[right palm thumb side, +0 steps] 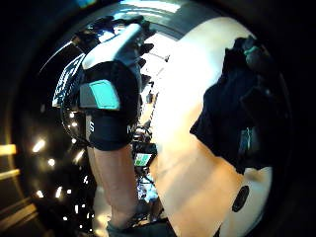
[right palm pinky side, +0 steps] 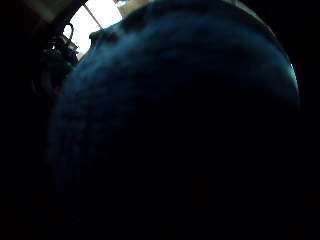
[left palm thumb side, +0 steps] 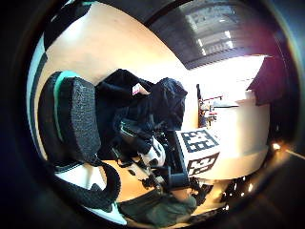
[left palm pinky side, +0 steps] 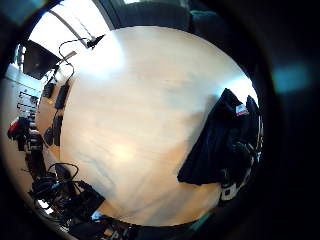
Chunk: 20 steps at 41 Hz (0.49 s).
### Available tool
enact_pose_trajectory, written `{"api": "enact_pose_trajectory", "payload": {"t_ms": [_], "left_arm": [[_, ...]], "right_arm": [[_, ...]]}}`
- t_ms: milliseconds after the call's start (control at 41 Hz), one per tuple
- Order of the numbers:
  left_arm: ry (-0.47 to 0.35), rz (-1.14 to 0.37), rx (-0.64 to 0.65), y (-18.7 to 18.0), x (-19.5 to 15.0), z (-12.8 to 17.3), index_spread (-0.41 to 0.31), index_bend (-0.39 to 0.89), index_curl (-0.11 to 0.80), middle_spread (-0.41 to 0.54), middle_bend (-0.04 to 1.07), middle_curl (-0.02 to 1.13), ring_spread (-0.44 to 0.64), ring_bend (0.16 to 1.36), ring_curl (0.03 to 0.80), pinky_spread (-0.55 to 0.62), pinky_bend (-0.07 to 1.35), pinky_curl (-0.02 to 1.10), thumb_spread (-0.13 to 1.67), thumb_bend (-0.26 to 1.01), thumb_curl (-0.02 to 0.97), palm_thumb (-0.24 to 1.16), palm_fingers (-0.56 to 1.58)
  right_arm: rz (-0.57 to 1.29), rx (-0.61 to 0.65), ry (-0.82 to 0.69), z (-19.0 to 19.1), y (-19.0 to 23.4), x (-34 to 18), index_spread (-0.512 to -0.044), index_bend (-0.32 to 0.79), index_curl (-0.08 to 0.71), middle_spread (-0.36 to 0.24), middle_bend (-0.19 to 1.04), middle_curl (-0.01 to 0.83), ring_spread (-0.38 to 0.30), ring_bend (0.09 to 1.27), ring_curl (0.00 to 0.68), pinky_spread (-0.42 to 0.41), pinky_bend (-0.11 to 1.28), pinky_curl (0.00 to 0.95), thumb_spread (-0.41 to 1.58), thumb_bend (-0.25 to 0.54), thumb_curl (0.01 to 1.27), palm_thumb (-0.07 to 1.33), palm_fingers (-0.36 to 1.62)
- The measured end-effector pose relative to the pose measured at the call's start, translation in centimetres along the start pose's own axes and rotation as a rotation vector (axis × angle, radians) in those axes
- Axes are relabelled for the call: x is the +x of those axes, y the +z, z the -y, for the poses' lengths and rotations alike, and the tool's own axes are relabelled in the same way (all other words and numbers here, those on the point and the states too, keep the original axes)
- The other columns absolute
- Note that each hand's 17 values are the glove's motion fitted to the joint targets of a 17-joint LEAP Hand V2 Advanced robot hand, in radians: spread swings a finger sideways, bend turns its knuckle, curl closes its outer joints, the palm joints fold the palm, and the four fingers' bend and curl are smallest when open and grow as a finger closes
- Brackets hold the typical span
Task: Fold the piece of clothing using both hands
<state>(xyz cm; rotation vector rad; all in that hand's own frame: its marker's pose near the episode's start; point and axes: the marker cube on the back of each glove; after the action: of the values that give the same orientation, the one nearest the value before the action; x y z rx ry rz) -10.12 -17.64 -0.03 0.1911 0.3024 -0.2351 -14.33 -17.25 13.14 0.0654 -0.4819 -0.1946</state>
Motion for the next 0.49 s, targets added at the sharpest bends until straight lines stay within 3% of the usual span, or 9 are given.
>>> {"api": "enact_pose_trajectory", "payload": {"t_ms": [122, 146, 195, 268, 293, 317, 366, 439, 488], "left_arm": [[-0.033, 0.021, -0.023, 0.4, -0.4, -0.2, -0.128, 0.13, 0.334, -0.083, 0.25, 0.44, 0.14, 0.51, 0.330, 0.41, 0.28, 0.30, 1.56, 0.06, 0.214, 0.22, 0.39], [-0.035, 0.031, -0.018, 0.6, -0.5, -0.1, -0.127, 0.13, 0.333, -0.083, 0.25, 0.44, 0.14, 0.51, 0.330, 0.41, 0.28, 0.30, 1.56, 0.07, 0.214, 0.22, 0.38], [-0.034, 0.045, -0.001, 0.7, -0.7, 0.1, -0.127, 0.13, 0.329, -0.087, 0.25, 0.44, 0.14, 0.51, 0.330, 0.41, 0.28, 0.30, 1.56, 0.07, 0.215, 0.22, 0.38], [-0.035, 0.067, 0.020, 0.6, -0.7, 0.3, -0.128, 0.13, 0.326, -0.092, 0.26, 0.44, 0.14, 0.51, 0.331, 0.41, 0.29, 0.30, 1.56, 0.07, 0.216, 0.23, 0.38], [-0.033, 0.080, 0.031, 0.6, -0.8, 0.4, -0.128, 0.13, 0.325, -0.093, 0.25, 0.44, 0.14, 0.51, 0.331, 0.41, 0.29, 0.30, 1.56, 0.07, 0.216, 0.23, 0.38], [-0.029, 0.091, 0.038, 0.4, -0.8, 0.5, -0.128, 0.13, 0.324, -0.094, 0.25, 0.44, 0.14, 0.51, 0.331, 0.41, 0.29, 0.30, 1.56, 0.07, 0.216, 0.23, 0.38], [-0.019, 0.091, 0.024, 0.1, -0.3, 0.0, -0.128, 0.13, 0.323, -0.096, 0.25, 0.44, 0.14, 0.51, 0.332, 0.41, 0.29, 0.31, 1.56, 0.07, 0.216, 0.23, 0.38], [-0.012, 0.104, 0.002, -0.5, 0.4, -0.6, -0.128, 0.13, 0.320, -0.098, 0.26, 0.44, 0.14, 0.51, 0.332, 0.41, 0.28, 0.31, 1.56, 0.07, 0.219, 0.24, 0.38], [-0.003, 0.142, 0.032, -0.8, 0.6, -0.4, -0.128, 0.13, 0.319, -0.099, 0.26, 0.44, 0.14, 0.51, 0.332, 0.41, 0.28, 0.31, 1.57, 0.08, 0.221, 0.25, 0.38]], "right_arm": [[0.048, -0.075, -0.101, 0.2, -0.2, 0.3, -0.236, 0.10, 0.144, -0.295, 0.15, 0.407, -0.213, 0.60, 0.416, -0.201, 0.69, 0.351, 0.75, 0.005, 0.63, 1.16, 0.76], [0.057, -0.086, -0.116, 0.3, -0.4, 0.3, -0.270, 0.11, 0.148, -0.304, 0.14, 0.401, -0.182, 0.59, 0.415, -0.172, 0.66, 0.342, 0.82, -0.044, 0.61, 1.07, 0.69], [0.083, -0.107, -0.110, 0.4, -1.1, 0.5, -0.280, 0.11, 0.158, -0.306, 0.15, 0.399, -0.171, 0.60, 0.420, -0.157, 0.66, 0.349, 0.89, -0.035, 0.59, 1.04, 0.68], [0.185, -0.166, -0.070, 0.1, -2.7, 0.1, -0.313, 0.12, 0.173, -0.340, 0.11, 0.380, -0.096, 0.59, 0.422, -0.085, 0.65, 0.349, 1.05, -0.080, 0.53, 0.86, 0.53], [0.222, -0.185, -0.071, 0.0, -3.5, 0.0, -0.330, 0.07, 0.161, -0.361, 0.08, 0.364, -0.074, 0.59, 0.427, -0.045, 0.68, 0.360, 1.11, -0.131, 0.50, 0.73, 0.42], [0.247, -0.198, -0.081, 0.0, -4.5, -0.1, -0.360, 0.07, 0.163, -0.367, 0.08, 0.357, -0.057, 0.60, 0.433, -0.024, 0.71, 0.370, 1.15, -0.126, 0.48, 0.66, 0.37], [0.229, -0.188, -0.119, 0.1, -6.9, 0.0, -0.371, 0.10, 0.168, -0.377, 0.09, 0.340, -0.035, 0.61, 0.433, 0.015, 0.72, 0.369, 1.21, -0.103, 0.44, 0.57, 0.34], [0.057, -0.116, -0.165, 0.2, -11.0, 0.6, -0.368, 0.15, 0.183, -0.386, 0.11, 0.323, -0.009, 0.58, 0.410, 0.065, 0.72, 0.359, 1.29, -0.046, 0.41, 0.52, 0.31], [-0.084, -0.060, -0.158, -0.2, -14.0, 0.7, -0.350, 0.18, 0.199, -0.266, 0.22, 0.353, 0.004, 0.50, 0.384, 0.097, 0.68, 0.342, 1.35, 0.009, 0.41, 0.58, 0.36]]}}
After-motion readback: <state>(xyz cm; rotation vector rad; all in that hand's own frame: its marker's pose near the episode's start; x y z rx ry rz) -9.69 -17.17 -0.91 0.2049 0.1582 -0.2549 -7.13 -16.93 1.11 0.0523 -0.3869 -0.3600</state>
